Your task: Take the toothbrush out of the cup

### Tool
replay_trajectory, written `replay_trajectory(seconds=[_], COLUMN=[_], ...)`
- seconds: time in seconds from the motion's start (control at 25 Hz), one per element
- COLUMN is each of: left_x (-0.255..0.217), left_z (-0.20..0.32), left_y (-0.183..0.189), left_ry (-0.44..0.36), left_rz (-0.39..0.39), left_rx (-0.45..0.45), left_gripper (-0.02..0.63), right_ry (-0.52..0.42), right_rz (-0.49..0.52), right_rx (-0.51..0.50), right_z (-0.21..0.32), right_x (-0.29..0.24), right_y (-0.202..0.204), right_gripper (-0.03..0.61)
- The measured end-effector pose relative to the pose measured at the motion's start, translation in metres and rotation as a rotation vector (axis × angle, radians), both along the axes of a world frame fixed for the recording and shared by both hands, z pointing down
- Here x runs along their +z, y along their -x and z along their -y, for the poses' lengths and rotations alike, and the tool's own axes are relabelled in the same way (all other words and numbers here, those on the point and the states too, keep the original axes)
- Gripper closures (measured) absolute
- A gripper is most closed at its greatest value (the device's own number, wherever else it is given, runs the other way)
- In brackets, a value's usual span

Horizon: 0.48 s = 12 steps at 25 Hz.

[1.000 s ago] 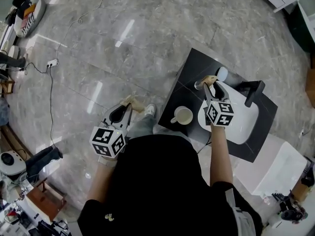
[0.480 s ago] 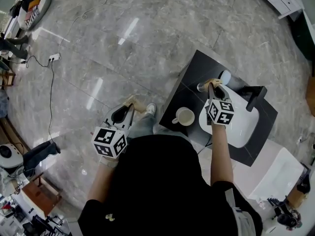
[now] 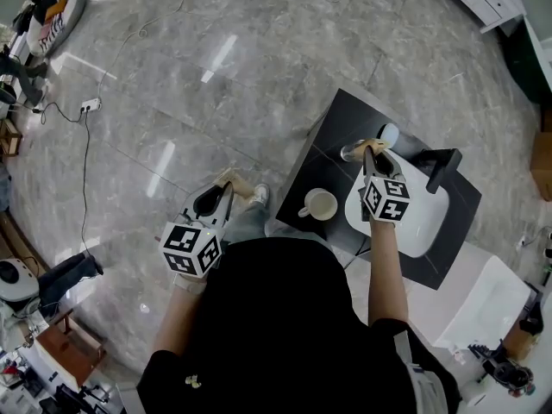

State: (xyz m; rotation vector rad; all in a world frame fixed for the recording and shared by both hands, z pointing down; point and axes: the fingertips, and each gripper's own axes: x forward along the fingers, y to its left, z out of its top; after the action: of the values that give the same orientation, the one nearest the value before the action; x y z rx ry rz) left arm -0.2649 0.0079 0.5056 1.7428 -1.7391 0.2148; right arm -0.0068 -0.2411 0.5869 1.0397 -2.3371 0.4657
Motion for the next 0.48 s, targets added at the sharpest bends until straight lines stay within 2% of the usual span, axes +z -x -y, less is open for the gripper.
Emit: replay_trajectory(seconds=[0.48], left_x=[-0.013], left_z=[0.017], left_y=[-0.001], left_ry=[-0.064], left_rz=[-0.013], left_rx=[0.041], left_gripper=[0.568], right_ry=[-0.084], right_rz=[0.048], right_rx=[-0.01], right_z=[-0.003], right_x=[-0.065], right_y=[0.006], right_gripper=[0.523])
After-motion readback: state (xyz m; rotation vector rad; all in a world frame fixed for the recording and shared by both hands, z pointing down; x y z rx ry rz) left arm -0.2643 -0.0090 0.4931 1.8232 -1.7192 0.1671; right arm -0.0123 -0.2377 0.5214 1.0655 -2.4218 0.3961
